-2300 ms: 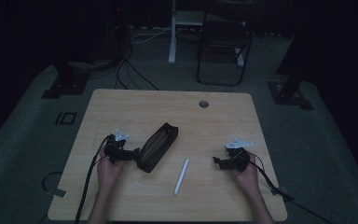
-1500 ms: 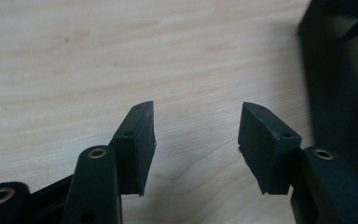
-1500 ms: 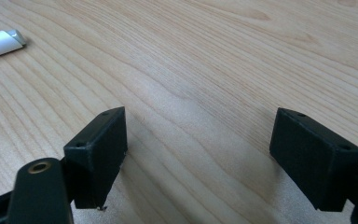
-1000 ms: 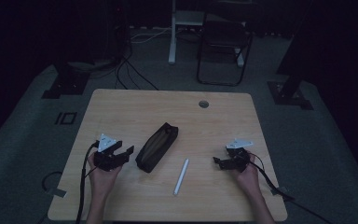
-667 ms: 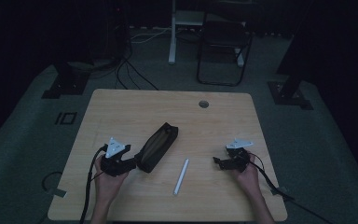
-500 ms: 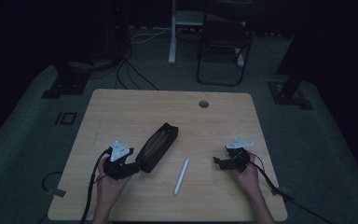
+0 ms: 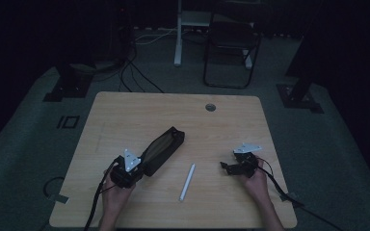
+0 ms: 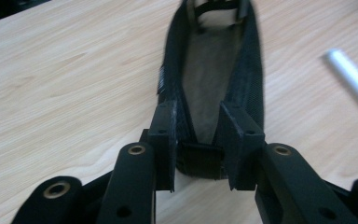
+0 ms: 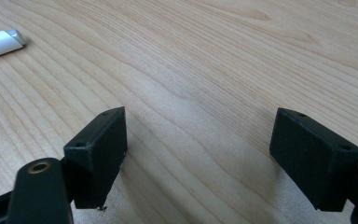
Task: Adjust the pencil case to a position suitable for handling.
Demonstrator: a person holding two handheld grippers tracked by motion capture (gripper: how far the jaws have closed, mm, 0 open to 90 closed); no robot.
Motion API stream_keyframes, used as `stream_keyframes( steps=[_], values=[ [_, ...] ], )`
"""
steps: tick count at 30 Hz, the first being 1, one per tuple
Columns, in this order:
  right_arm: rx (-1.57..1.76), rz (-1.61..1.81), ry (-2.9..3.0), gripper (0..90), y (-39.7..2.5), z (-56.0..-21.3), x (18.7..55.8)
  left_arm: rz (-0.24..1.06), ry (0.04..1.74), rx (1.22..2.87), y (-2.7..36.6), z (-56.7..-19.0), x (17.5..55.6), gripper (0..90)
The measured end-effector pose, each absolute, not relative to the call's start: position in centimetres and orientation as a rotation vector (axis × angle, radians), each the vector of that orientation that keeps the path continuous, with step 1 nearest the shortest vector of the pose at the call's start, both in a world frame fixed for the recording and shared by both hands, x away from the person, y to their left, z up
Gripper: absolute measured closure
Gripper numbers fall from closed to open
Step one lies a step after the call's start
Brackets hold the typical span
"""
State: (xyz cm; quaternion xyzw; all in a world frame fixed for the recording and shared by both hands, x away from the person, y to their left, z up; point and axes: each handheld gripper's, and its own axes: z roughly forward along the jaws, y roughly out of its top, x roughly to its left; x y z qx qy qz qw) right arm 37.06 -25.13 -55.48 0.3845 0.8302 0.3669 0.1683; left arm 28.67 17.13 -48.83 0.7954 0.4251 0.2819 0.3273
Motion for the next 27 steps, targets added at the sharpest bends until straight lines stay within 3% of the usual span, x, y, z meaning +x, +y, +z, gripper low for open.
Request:
stream_keyframes(
  steps=[8, 17, 23, 27],
  values=[
    [1.093, 1.043, 2.361, 19.1, -25.1, -55.5, 37.1, 0.754, 1.228, 2.038, 18.5, -49.2, 30.5, 64.1],
    [1.092, 1.043, 2.362, 19.0, -25.1, -55.5, 37.1, 0.614, 1.307, 1.874, 20.1, -49.5, 32.9, 58.2],
    [1.092, 1.042, 2.362, 19.0, -25.1, -55.5, 37.1, 0.584, 1.27, 1.901, 19.8, -50.1, 33.7, 59.0],
    [1.093, 1.043, 2.362, 19.0, -25.1, -55.5, 37.1, 0.596, 1.224, 1.942, 19.7, -50.1, 34.2, 66.5]
  ],
)
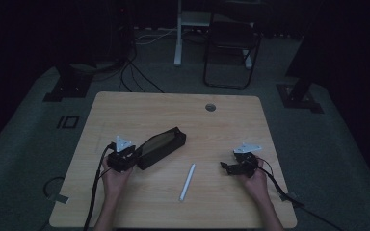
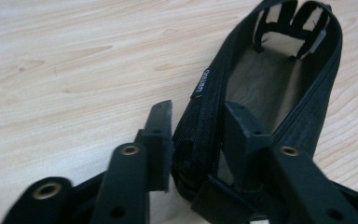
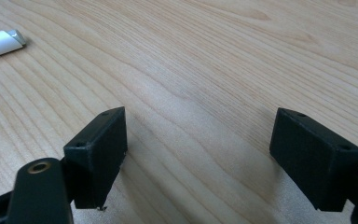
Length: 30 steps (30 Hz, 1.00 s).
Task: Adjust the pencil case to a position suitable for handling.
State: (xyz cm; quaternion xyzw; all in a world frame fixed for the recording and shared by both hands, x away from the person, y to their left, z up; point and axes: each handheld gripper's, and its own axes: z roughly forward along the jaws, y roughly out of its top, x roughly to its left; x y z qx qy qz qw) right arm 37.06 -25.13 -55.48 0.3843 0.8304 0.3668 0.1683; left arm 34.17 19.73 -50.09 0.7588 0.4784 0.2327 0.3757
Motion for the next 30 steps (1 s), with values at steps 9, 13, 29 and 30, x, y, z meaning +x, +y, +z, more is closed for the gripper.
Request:
stream_keyframes(
  steps=[9, 13, 29, 30],
  values=[
    [1.093, 1.042, 2.362, 19.0, -25.1, -55.5, 37.1, 0.539, 1.092, 1.994, 19.7, -50.2, 34.3, 73.2],
    [1.093, 1.043, 2.362, 19.1, -25.1, -55.5, 37.1, 0.532, 1.02, 2.035, 19.1, -50.2, 34.0, 73.6],
    [1.093, 1.043, 2.362, 19.0, -25.1, -55.5, 37.1, 0.567, 0.94, 2.103, 17.5, -50.0, 35.3, 72.7],
    [1.093, 1.043, 2.362, 19.1, -25.1, -55.5, 37.1, 0.566, 0.94, 2.102, 17.4, -50.0, 35.3, 72.1]
  ],
)
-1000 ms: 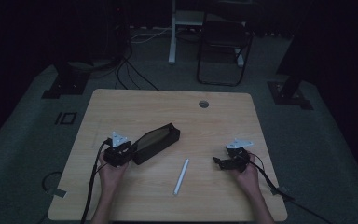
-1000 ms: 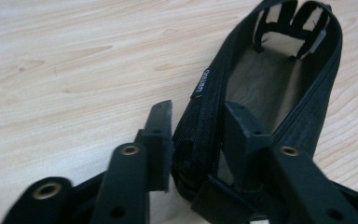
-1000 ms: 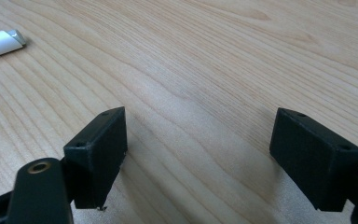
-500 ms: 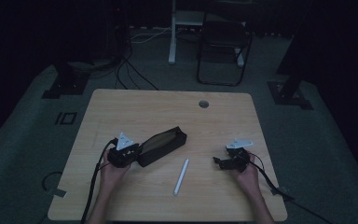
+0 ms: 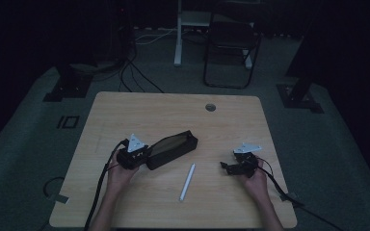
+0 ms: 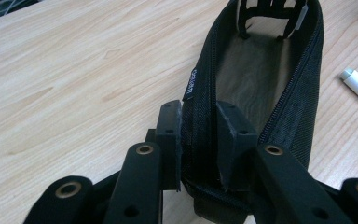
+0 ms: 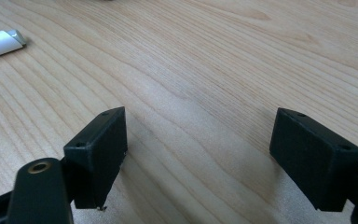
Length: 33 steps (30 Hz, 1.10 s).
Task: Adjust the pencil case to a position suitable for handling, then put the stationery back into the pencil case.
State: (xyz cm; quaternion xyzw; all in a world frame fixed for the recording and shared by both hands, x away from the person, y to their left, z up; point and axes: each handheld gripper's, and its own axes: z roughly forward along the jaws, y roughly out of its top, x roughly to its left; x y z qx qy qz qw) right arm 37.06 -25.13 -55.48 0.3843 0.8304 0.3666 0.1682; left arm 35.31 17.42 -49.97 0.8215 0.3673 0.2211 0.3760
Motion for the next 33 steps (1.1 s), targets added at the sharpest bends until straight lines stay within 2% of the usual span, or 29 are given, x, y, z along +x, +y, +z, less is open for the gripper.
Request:
stream_keyframes(
  steps=[2, 5, 7, 19, 33],
  values=[
    [1.093, 1.043, 2.362, 19.0, -25.1, -55.5, 37.1, 0.565, 0.946, 2.099, 17.4, -49.9, 35.3, 68.8],
    [1.093, 1.043, 2.362, 19.0, -25.1, -55.5, 37.1, 0.578, 0.964, 2.085, 17.5, -49.7, 35.1, 54.7],
    [1.093, 1.043, 2.362, 19.0, -25.1, -55.5, 37.1, 0.586, 0.971, 2.07, 17.6, -49.3, 34.9, 50.0],
    [1.093, 1.043, 2.362, 19.1, -25.1, -55.5, 37.1, 0.582, 0.958, 2.008, 18.0, -47.6, 33.5, 47.5],
    [1.093, 1.043, 2.362, 19.1, -25.1, -55.5, 37.1, 0.565, 0.886, 2.025, 15.9, -46.0, 32.2, 43.3]
  ],
)
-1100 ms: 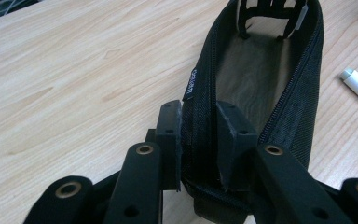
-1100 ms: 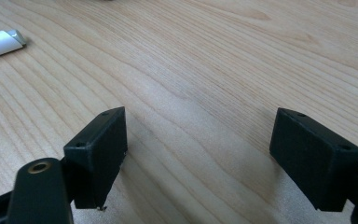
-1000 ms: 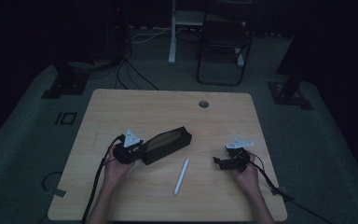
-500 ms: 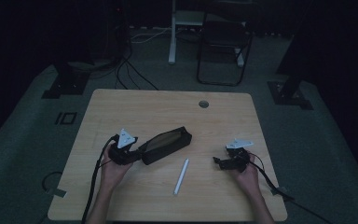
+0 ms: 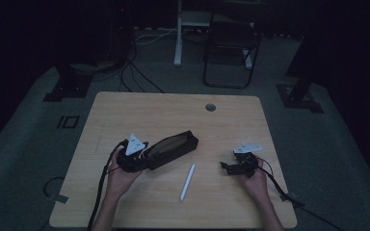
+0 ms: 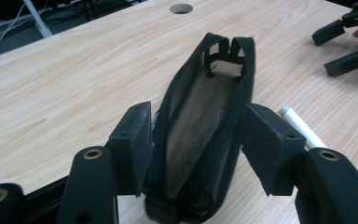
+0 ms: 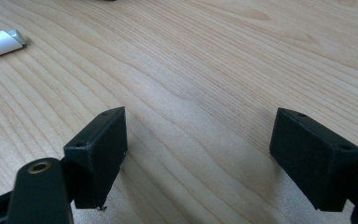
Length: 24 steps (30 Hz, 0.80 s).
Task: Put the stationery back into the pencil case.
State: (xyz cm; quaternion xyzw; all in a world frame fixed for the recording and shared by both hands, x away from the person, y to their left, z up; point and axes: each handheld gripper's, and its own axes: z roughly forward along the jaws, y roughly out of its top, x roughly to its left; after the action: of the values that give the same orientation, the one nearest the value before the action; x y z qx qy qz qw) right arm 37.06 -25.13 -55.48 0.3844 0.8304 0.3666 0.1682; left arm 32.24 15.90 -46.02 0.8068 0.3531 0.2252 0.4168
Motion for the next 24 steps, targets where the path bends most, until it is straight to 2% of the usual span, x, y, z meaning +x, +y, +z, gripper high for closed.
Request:
stream_keyframes(
  steps=[12, 24],
  values=[
    [1.093, 1.043, 2.362, 19.0, -25.1, -55.5, 37.1, 0.557, 0.846, 2.027, 13.8, -45.4, 31.5, 42.1],
    [1.093, 1.043, 2.362, 19.0, -25.1, -55.5, 37.1, 0.465, 0.824, 2.016, 11.7, -45.7, 31.1, 45.6]
  ],
)
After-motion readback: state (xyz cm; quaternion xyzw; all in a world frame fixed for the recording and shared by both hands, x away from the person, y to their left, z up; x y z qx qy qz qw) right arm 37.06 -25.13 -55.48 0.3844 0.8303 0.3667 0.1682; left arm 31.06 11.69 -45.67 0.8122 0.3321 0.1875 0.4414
